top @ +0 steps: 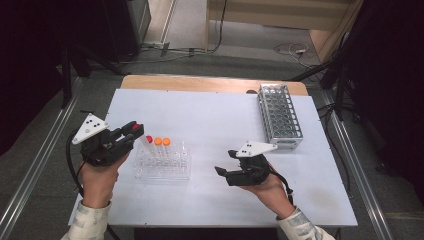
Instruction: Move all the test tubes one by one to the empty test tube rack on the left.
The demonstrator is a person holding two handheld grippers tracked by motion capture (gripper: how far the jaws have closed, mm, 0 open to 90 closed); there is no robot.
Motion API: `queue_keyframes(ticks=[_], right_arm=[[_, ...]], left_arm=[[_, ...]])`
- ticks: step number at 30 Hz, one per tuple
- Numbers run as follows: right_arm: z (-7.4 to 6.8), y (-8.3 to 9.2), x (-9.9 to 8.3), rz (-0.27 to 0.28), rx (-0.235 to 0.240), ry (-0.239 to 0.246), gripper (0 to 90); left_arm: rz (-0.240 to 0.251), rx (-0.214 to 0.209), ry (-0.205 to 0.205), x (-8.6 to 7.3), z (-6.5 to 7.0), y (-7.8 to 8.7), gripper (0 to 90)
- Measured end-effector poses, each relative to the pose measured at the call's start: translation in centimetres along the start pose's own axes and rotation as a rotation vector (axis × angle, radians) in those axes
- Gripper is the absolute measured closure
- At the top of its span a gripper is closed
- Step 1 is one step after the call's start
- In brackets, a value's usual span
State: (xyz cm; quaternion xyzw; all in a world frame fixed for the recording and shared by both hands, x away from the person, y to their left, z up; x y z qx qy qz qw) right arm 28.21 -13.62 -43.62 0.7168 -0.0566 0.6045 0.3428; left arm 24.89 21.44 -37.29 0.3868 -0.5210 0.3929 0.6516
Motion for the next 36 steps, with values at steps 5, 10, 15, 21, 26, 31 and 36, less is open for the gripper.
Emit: queue_keyframes(ticks=[5, 10, 15, 21, 26, 31, 36], right_arm=[[0.0, 0.0, 0.0, 0.001, -0.001, -0.001, 29.0], [0.0, 0.0, 0.0, 0.0, 0.0, -0.003, 29.0], [0.1, -0.1, -0.1, -0.003, -0.001, -0.004, 29.0], [0.1, -0.1, -0.1, -0.004, -0.002, -0.004, 29.0], [0.1, -0.2, -0.2, -0.006, -0.003, -0.001, 29.0], [0.1, -0.2, -0.2, -0.006, -0.004, 0.0, 29.0], [0.1, -0.2, -0.2, -0.007, -0.006, 0.004, 29.1]], left_arm=[[-0.002, 0.032, 0.007, -0.2, -1.1, 0.0, 70.3], [0.001, 0.054, 0.01, -0.5, -1.7, -0.1, 70.3], [-0.001, 0.064, 0.01, -0.7, -2.0, -0.5, 70.3], [-0.003, 0.083, -0.009, -1.2, -2.0, -0.9, 70.2], [-0.016, 0.096, -0.021, -1.9, -1.9, -1.3, 70.1], [-0.043, 0.1, -0.032, -2.6, -1.7, -1.7, 70.1], [-0.067, 0.112, -0.043, -3.4, -1.5, -2.0, 70.0]])
Point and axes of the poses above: each handheld gripper's, and its own axes: y roughly backward along the jaws, x roughly out of its top, z roughly to its right, the point moved 2 cm from there along -y, roughly forward along the jaws, and after that the axes turned 14 degrees about z, right-handed, at the moved point
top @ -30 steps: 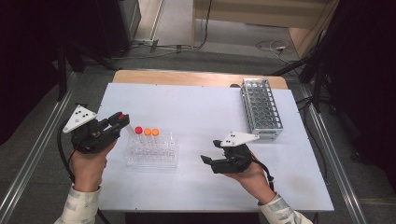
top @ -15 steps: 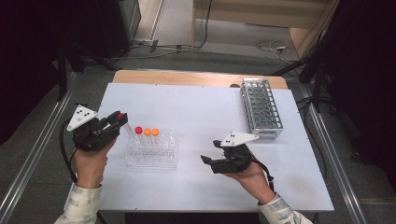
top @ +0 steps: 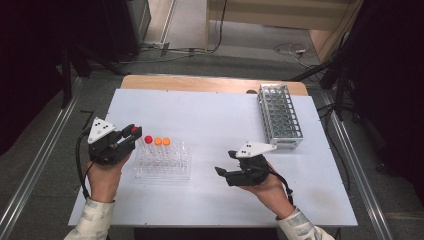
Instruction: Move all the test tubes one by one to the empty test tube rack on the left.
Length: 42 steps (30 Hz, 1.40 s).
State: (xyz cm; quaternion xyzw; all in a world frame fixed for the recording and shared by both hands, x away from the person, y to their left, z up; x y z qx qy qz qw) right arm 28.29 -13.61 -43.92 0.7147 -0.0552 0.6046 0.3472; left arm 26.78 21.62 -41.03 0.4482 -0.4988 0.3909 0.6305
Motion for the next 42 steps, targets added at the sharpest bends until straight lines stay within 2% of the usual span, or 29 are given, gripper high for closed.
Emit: queue_keyframes(ticks=[7, 9, 19, 22, 28, 33, 42], right_arm=[[0.0, 0.0, 0.0, -0.002, -0.001, 0.0, 29.1], [0.0, 0.0, 0.0, -0.001, 0.001, 0.0, 29.1], [0.1, 0.1, -0.1, -0.001, -0.005, -0.008, 28.3], [0.2, 0.1, -0.1, 0.001, -0.009, -0.008, 27.4], [0.6, 0.1, -0.2, 0.005, -0.019, -0.015, 26.3], [0.9, 0.3, -0.4, 0.005, -0.029, -0.024, 26.1], [1.2, 0.3, -0.5, 0.003, -0.037, -0.029, 26.0]], left_arm=[[-0.024, 0.001, -0.01, -0.7, 0.3, -0.2, 68.7], [-0.022, 0.001, -0.002, -0.7, 0.4, -0.2, 65.5], [-0.011, 0.001, 0.023, -0.5, 0.1, 0.1, 61.4], [-0.002, -0.003, 0.031, -0.4, 0.1, 0.2, 57.2], [0.008, -0.006, 0.054, -0.3, 0.1, 0.3, 41.7], [0.001, 0.013, 0.068, -0.2, 0.0, 0.4, 30.0], [-0.003, 0.037, 0.066, -0.3, -0.2, 0.4, 19.9]])
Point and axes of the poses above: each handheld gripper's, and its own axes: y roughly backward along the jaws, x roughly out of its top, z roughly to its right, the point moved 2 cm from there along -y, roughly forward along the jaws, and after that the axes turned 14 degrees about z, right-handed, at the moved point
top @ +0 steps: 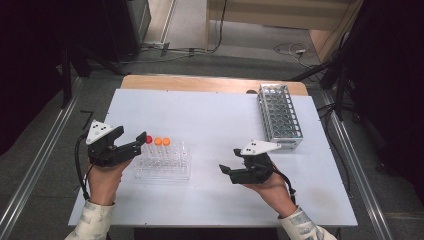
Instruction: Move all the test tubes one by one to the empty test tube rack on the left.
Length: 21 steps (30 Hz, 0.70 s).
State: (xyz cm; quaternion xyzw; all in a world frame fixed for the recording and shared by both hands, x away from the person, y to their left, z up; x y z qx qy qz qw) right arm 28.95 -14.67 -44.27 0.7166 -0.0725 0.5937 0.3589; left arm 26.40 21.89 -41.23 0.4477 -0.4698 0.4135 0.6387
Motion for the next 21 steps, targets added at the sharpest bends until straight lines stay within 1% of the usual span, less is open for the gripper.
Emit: queue_keyframes(ticks=[6, 9, 15, 17, 21], right_arm=[[0.3, 0.1, -0.1, 0.003, -0.011, -0.005, 25.4], [0.7, 0.3, -0.2, 0.0, -0.023, -0.018, 25.0], [1.5, 1.1, -0.6, 0.008, -0.048, -0.029, 23.8], [1.7, 1.3, -0.7, 0.012, -0.059, -0.031, 23.2], [2.3, 2.1, -0.9, 0.022, -0.078, -0.04, 22.8]], left_arm=[[0.01, 0.003, 0.012, 0.1, -0.3, 0.5, 18.9], [0.017, 0.005, 0.013, 0.0, -0.3, 0.7, 18.8], [0.014, 0.006, 0.009, -0.4, -0.5, 1.1, 17.9], [0.026, 0.014, 0.009, -0.4, -0.5, 1.3, 17.7], [0.032, 0.017, 0.009, -0.3, -0.6, 1.9, 17.0]])
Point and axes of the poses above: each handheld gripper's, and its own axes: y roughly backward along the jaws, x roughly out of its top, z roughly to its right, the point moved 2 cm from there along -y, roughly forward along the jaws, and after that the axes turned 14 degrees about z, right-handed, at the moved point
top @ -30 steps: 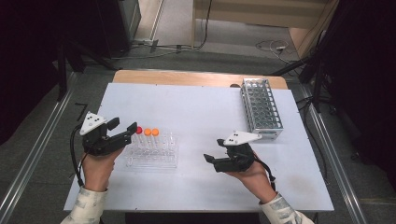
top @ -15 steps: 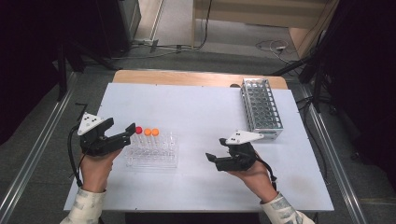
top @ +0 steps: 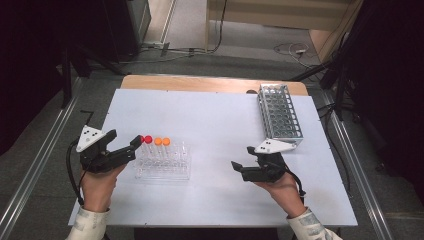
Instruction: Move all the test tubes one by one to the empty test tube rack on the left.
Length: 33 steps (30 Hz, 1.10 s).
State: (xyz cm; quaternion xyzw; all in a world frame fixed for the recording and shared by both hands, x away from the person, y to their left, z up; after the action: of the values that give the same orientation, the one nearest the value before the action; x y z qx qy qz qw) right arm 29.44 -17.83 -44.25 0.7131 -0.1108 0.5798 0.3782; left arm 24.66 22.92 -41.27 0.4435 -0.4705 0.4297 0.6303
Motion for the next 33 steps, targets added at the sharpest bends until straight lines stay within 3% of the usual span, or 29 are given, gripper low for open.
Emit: queue_keyframes(ticks=[11, 33], right_arm=[[2.3, 2.6, -0.9, 0.025, -0.066, -0.04, 22.5], [5.3, 6.8, -2.7, 0.051, -0.153, -0.088, 21.6]], left_arm=[[0.004, 0.018, 0.01, -0.6, -0.6, 1.1, 15.4], [0.006, 0.054, 0.003, -1.8, -1.6, 2.8, 14.8]])
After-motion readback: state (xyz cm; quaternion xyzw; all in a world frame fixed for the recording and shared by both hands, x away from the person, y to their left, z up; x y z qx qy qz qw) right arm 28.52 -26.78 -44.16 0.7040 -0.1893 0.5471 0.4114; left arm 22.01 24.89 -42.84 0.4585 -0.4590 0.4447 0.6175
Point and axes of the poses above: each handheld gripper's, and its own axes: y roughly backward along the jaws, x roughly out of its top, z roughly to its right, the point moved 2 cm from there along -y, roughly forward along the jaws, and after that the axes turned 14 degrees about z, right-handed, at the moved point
